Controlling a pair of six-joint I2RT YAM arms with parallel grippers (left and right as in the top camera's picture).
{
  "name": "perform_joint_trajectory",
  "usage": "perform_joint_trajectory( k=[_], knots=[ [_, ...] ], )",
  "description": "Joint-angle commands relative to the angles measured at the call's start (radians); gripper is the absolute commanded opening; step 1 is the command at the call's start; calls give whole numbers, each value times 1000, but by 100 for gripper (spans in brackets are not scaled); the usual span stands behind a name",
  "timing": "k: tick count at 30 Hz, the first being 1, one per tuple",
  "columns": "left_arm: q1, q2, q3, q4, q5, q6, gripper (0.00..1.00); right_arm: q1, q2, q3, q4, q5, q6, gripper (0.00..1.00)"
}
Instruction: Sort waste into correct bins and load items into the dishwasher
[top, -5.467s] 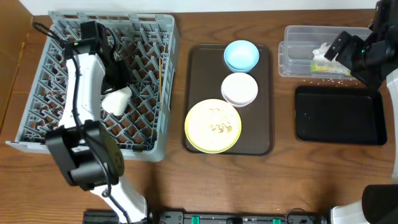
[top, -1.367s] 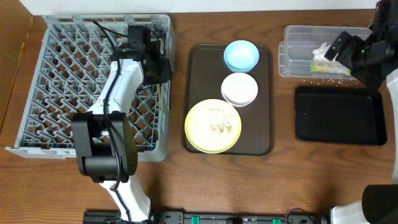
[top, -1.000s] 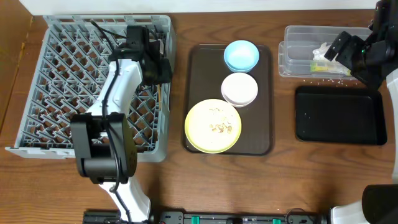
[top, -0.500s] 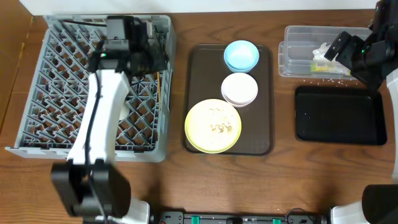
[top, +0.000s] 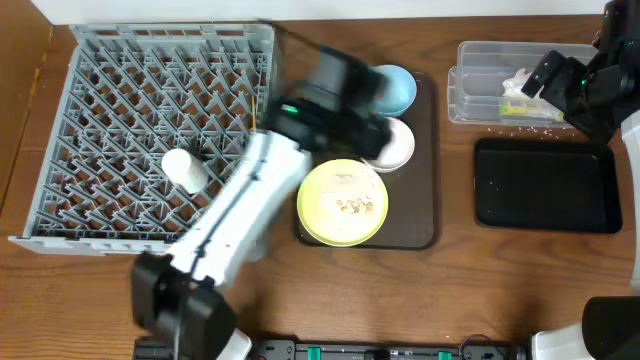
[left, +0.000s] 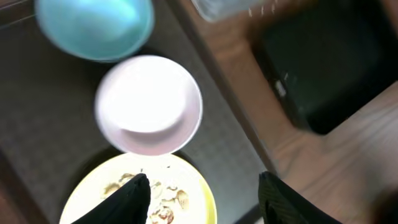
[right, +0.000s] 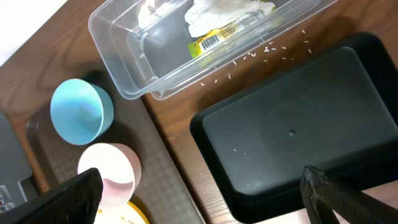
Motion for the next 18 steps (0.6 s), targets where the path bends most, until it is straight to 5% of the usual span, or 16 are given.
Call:
perform_joint_trajectory(
  k=[1,18],
  knots=[
    [-81,46,5,18,-257,67,57,-1,-11,4,-2,10,-13,99],
    [-140,327,5,167,-303,81,57,-1,-11,4,-2,10,-13,99]
  ],
)
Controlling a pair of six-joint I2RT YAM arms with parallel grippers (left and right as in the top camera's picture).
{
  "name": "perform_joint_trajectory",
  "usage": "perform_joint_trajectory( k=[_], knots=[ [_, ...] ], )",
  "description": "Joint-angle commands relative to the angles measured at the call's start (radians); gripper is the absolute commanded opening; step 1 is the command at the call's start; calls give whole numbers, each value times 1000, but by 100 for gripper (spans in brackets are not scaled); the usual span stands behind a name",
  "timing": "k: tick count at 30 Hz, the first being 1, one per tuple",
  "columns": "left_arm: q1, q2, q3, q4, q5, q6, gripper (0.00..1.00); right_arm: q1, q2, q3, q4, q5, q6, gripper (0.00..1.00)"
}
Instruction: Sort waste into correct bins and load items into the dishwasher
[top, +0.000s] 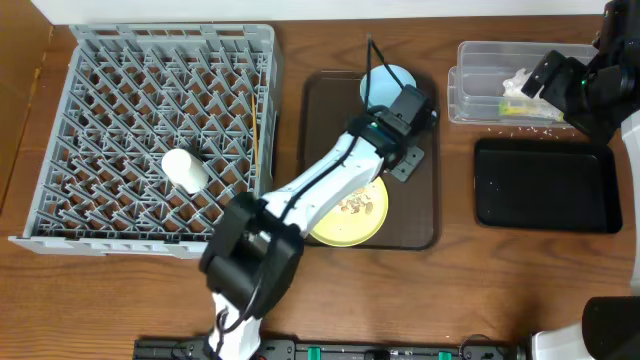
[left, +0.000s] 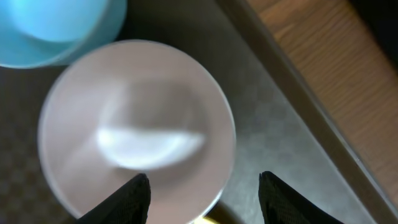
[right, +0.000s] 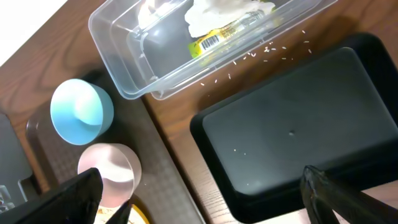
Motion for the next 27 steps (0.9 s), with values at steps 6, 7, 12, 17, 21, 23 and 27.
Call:
perform_joint_trajectory(
  k=[6,7,12,17,21,23,27],
  knots=[
    [-2,76,5,37,-21,10,57,-1,-11,4,-2,10,-13,99],
    [-1,84,4,42,-21,10,57,-1,-11,4,-2,10,-13,99],
    [-2,119,2,49,-21,1,53,-1,-11,4,-2,10,-13,99],
    [-2,125,1,49,-21,-29,37,-1,-11,4,-2,10,-13,99],
    [-2,125,1,48,9,-29,27,-1,-11,4,-2,10,-13,99],
    [-2,121,1,48,53,-28,20,-1,-11,4,-2,10,-13,99],
    [-2,95,2,45,111,-29,8,-1,-11,4,-2,10,-13,99]
  ],
)
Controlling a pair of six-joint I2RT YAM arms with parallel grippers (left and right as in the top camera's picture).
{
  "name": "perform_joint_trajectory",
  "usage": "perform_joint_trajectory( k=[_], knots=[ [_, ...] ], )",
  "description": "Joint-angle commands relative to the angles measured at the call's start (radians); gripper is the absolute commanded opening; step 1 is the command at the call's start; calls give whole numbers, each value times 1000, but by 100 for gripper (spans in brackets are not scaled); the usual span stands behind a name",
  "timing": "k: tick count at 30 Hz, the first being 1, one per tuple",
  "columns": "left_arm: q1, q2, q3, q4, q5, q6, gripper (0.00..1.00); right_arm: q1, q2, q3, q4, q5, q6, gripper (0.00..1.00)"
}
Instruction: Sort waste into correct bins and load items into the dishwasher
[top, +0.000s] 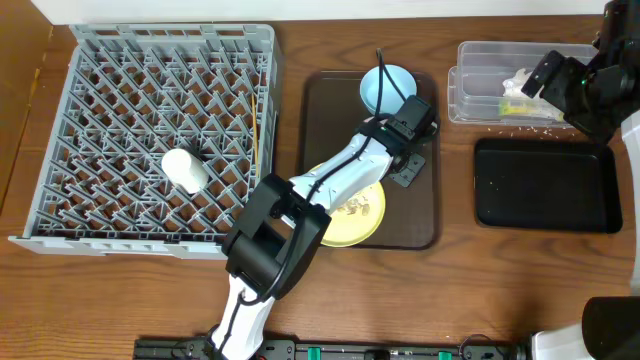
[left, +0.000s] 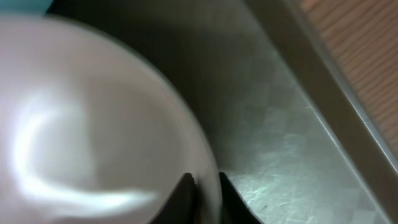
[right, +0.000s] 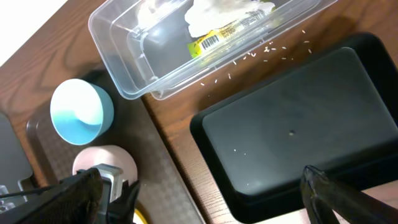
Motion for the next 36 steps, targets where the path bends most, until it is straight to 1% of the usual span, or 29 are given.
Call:
perform_joint_trajectory(
  k=[1,5,9,12,15,19,22,24,27,29,30,32,33,35,36],
  knots=[
    [-2,-36,2,-14,68,-19,8,-1,-11,4,-2,10,-13,99],
    [-1,-112,2,-22,68,-54,8,-1,-11,4,-2,10,-13,99],
    [2,-229,2,-24,67,-59,8,-1,-11,4,-2,10,-13,99],
    [24,-325,2,-24,67,-98,8,-1,-11,4,-2,10,-13,99],
    [76,-412,2,-24,67,-149,8,-1,-11,4,-2,10,-13,99],
    [206,-513,2,-27,83,-244,8,-1,-11,4,-2,10,-13,99],
    [334,-551,2,-24,204,-256,8,-1,-11,4,-2,10,-13,99],
    [445,-557,2,-24,348,-280,8,-1,-11,4,-2,10,-13,99],
    [566,-551,0,-26,551,-279,8,-1,-11,4,-2,10,-13,99],
    [613,-547,-5,-40,628,-277,8,-1,-11,4,-2,10,-13,99],
    [624,-546,-7,-55,644,-261,10,-1,-11,4,-2,10,-13,99],
    [623,-546,-10,-103,648,-185,21,-1,-11,4,-2,10,-13,99],
    [615,-546,-10,-130,647,-139,29,-1,-11,4,-2,10,-13,99],
    [592,-545,-10,-180,645,-55,51,-1,-11,4,-2,10,-13,99],
    [582,-545,-10,-196,628,-33,57,-1,-11,4,-2,10,-13,99]
  ],
)
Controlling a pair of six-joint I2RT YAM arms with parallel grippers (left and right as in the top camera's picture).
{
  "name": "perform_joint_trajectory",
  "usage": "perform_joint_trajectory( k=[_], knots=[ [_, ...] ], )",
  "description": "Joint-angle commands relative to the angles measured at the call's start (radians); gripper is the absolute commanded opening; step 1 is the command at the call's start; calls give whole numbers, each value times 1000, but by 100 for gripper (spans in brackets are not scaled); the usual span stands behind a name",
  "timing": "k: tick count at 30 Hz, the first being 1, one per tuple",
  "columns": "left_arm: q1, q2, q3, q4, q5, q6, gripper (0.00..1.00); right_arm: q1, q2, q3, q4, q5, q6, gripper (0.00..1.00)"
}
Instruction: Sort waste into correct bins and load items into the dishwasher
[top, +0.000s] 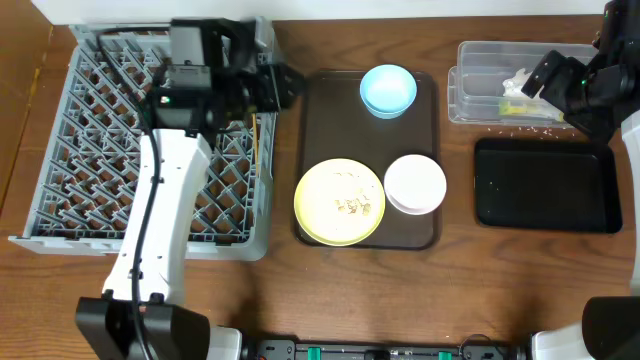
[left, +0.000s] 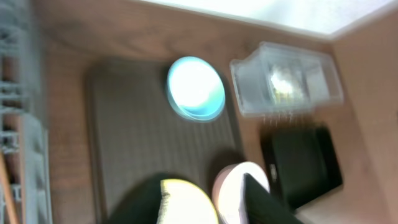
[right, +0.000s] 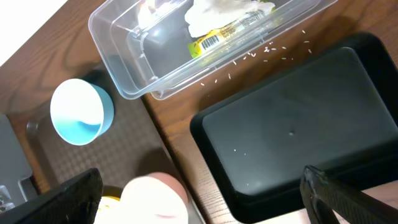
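Observation:
The pink bowl (top: 415, 183) sits on the brown tray (top: 330, 110) near its front right corner, beside the yellow plate (top: 340, 202) with crumbs. The blue bowl (top: 388, 90) stands at the tray's back. My left gripper (top: 285, 87) hangs open and empty over the right edge of the grey dish rack (top: 110, 110). Its wrist view looks down on the blue bowl (left: 196, 87) and pink bowl (left: 239, 193). My right gripper (top: 572, 82) is open wide above the clear bin (top: 500, 82); its fingers (right: 62, 199) frame the pink bowl (right: 155, 199).
The clear bin (right: 205, 43) holds crumpled wrappers, with rice grains scattered beside it. A black bin (top: 545, 185) lies in front of it. A yellow stick (top: 255, 150) lies in the rack. The left arm crosses the rack's middle.
My left gripper has let go of the pink bowl's rim and now hangs open over the rack's right edge. The pink bowl now sits further toward the tray's front right. The right arm has not moved.
My left gripper was open above the tray near the bowls, then open right over the pink bowl, then shut on its rim. Now the bowl rests nearer the tray's front right corner and the gripper is open by the rack.

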Motion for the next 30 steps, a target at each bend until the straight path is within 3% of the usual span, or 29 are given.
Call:
perform_joint_trajectory(
  k=[1,4,7,14,17,19,23,30],
  knots=[
    [-40,3,-8,-34,11,126,61,-1,-11,4,-2,10,-13,99],
    [-49,3,-8,-43,-116,97,64,-1,-11,4,-2,10,-13,99],
    [-14,-9,-8,-58,-254,-25,66,-1,-11,4,-2,10,-13,99],
    [262,-160,-8,-194,-472,-211,68,-1,-11,4,-2,10,-13,99],
    [428,-240,-8,-248,-511,-269,69,-1,-11,4,-2,10,-13,99],
    [551,-287,-8,-289,-510,-291,82,-1,-11,4,-2,10,-13,99],
    [758,-344,-8,-364,-510,-294,85,-1,-11,4,-2,10,-13,99],
    [926,-350,-8,-431,-510,-294,88,-1,-11,4,70,-85,82,99]
  ],
)
